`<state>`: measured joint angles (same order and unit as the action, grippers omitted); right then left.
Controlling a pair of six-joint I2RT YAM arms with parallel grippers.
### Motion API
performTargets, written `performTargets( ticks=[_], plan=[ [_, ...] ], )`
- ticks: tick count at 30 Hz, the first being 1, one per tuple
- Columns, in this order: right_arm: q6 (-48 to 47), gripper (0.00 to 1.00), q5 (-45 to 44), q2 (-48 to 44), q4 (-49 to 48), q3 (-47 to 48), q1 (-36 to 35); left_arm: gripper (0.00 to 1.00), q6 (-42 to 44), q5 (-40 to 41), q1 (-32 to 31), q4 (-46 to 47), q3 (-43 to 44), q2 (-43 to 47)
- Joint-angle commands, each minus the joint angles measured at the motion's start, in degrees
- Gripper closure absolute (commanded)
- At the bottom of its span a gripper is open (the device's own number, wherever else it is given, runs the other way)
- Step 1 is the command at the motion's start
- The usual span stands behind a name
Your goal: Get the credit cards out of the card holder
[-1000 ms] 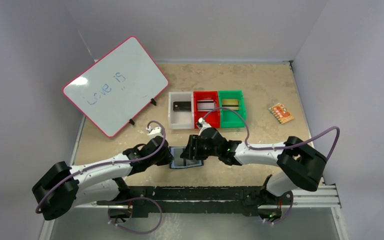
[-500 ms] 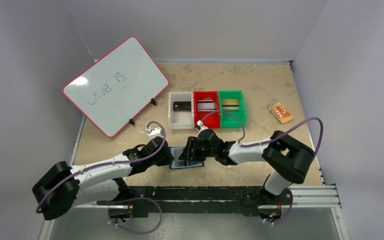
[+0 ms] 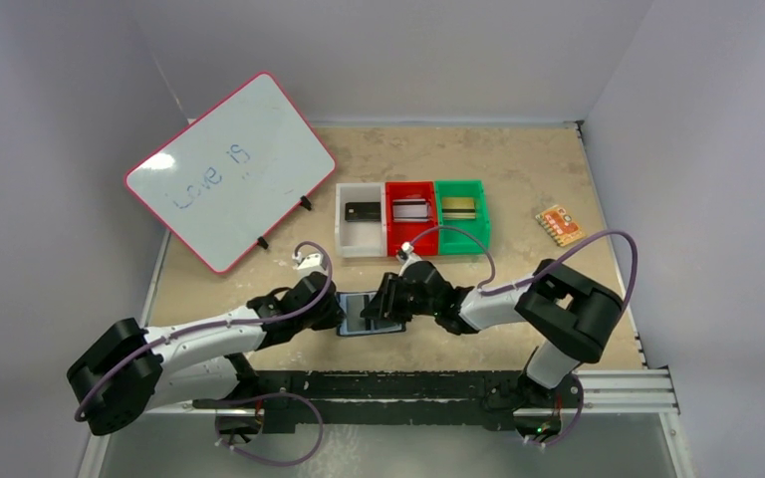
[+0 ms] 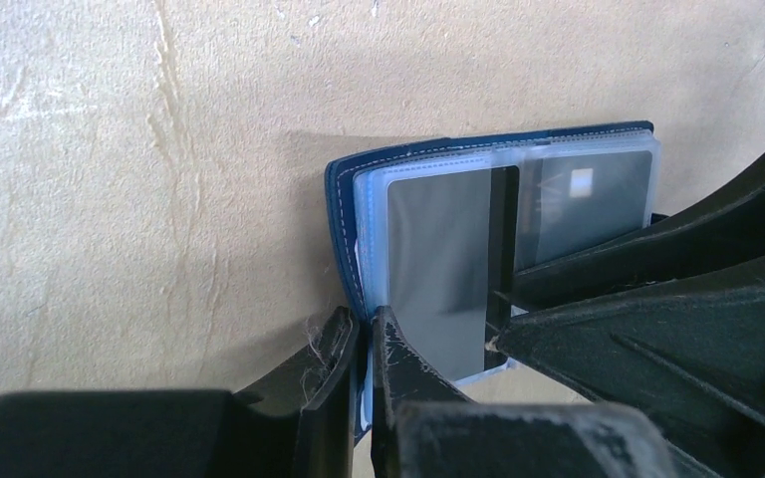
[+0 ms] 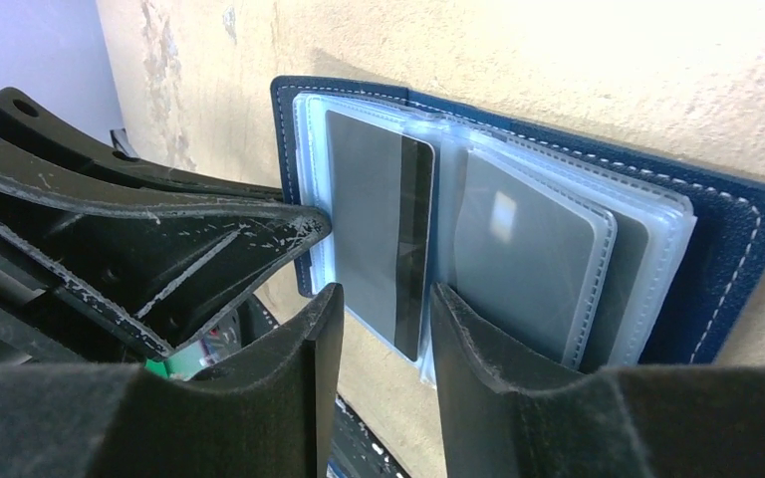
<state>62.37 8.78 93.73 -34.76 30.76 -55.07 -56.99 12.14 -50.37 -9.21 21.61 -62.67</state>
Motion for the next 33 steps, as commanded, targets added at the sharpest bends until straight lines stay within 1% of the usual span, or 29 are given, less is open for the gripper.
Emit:
performTargets(
  ticks=[1, 4, 6, 7, 8, 10, 12, 15, 19, 25, 30, 33],
  plan=[
    [1.57, 0.62, 2.73, 0.69, -5.48, -1.27, 0.18, 1.00, 1.77, -1.94, -0.25, 1.91, -0.02, -2.24],
    [3.04, 0.70, 3.53, 0.60, -8.27, -2.05, 0.97, 1.00, 1.75, -2.08, -0.24, 1.75, 0.24, -2.43],
    [3.85, 0.72, 3.77, 0.41, -10.61, -3.25, 1.41, 1.00, 1.72, -1.78, -0.25, 1.67, 0.10, -2.07],
    [3.97, 0.76, 3.91, 0.40, -11.79, -3.67, 1.61, 1.00, 1.73, -1.61, -0.24, 1.53, 0.04, -1.95],
    [3.99, 0.77, 4.24, 0.52, -12.45, -3.91, 1.80, 1.00, 1.73, -1.44, -0.25, 1.41, 0.06, -1.92],
    [3.70, 0.77, 5.20, 0.86, -12.67, -3.70, 2.11, 1.00, 1.71, -1.46, -0.25, 1.22, 0.18, -1.74],
    [2.36, 0.78, 5.85, 1.02, -11.35, -2.69, 2.18, 1.00, 1.62, -1.50, -0.21, 1.21, 0.26, -1.67],
    [1.26, 0.87, 5.92, 0.88, -10.70, -2.15, 2.16, 1.00, 1.79, -1.33, -0.26, 1.21, 0.39, -1.57],
    [1.04, 0.87, 4.66, 0.13, -8.63, -1.63, 2.17, 1.00, 1.90, -1.49, -0.25, 1.04, 0.46, -1.50],
    [0.47, 0.98, 3.22, -0.84, -6.05, -1.06, 2.23, 1.00, 2.32, -1.17, -0.26, 0.59, 0.65, -1.25],
    [0.38, 1.00, 1.38, -3.06, -3.43, -1.78, 2.39, 1.00, 2.26, -0.04, -0.26, -0.37, 0.46, -0.16],
    [0.13, 1.00, 1.81, -3.86, -3.08, -2.48, 3.23, 1.00, 2.40, 0.03, -0.25, -0.80, 0.62, 0.10]
  ],
)
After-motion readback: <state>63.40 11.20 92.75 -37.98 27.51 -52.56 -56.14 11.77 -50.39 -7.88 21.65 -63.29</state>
